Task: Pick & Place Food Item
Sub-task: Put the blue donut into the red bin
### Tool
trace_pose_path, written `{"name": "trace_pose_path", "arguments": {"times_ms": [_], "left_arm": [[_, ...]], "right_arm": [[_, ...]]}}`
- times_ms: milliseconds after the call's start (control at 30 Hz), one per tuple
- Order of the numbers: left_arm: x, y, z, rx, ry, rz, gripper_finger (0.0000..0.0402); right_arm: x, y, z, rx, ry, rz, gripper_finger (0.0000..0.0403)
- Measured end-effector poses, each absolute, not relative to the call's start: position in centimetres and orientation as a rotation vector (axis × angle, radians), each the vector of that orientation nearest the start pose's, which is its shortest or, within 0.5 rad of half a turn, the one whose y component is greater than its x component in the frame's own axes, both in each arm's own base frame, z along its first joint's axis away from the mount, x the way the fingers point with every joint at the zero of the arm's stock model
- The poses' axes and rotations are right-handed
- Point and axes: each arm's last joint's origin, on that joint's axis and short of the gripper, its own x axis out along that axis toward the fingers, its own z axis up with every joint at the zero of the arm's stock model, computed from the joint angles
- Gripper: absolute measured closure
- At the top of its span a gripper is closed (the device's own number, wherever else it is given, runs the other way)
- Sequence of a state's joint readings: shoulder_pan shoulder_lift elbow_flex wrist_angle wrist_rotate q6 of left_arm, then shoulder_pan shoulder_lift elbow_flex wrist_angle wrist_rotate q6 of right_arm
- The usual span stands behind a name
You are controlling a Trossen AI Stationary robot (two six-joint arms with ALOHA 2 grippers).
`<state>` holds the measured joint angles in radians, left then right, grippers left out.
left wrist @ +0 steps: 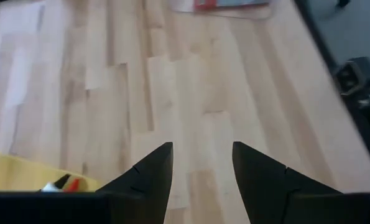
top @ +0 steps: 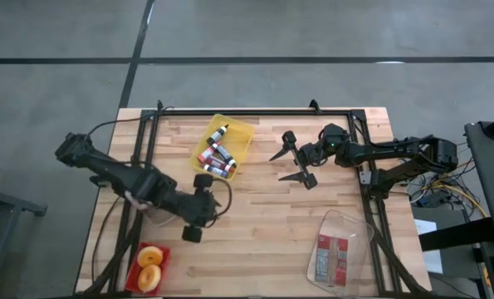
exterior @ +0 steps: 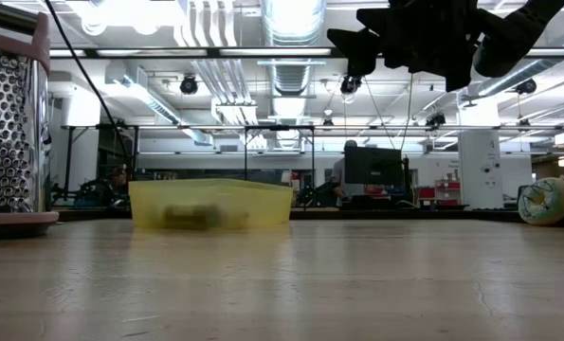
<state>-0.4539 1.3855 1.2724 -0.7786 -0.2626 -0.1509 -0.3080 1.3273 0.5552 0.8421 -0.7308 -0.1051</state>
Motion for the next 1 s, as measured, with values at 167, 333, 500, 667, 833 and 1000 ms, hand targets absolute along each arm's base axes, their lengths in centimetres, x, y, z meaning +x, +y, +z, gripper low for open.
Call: {"name": "trace_pose_path", "arguments": {"times_ms": [167, 333, 500, 667, 833, 1000], "left_arm": [[26.2, -10.6, 31.7, 0.173, 0.860, -0.080, 0.0232], [26.3, -10.4, 31.3, 0.195, 0.862, -0.082, 0.0232], [26.5, -10.3, 30.6, 0.224, 0.840, -0.057, 0.0232], [26.4, -10.2, 29.9, 0.242, 0.850, -0.030, 0.0232], [26.8, -10.2, 30.1, 0.243, 0.793, 0.022, 0.0232], [27.4, -9.3, 30.1, 0.352, 0.695, 0.194, 0.0232]], "right_arm": [[25.6, -6.1, 23.8, -0.139, -0.083, 0.419, 0.0087], [25.6, -6.1, 23.8, -0.139, -0.083, 0.419, 0.0087], [25.6, -6.1, 23.8, -0.139, -0.083, 0.419, 0.0087], [25.6, -6.1, 23.8, -0.139, -0.083, 0.419, 0.0087], [25.6, -6.1, 23.8, -0.138, -0.083, 0.419, 0.0087], [25.6, -6.1, 23.8, -0.139, -0.083, 0.419, 0.0087]]}}
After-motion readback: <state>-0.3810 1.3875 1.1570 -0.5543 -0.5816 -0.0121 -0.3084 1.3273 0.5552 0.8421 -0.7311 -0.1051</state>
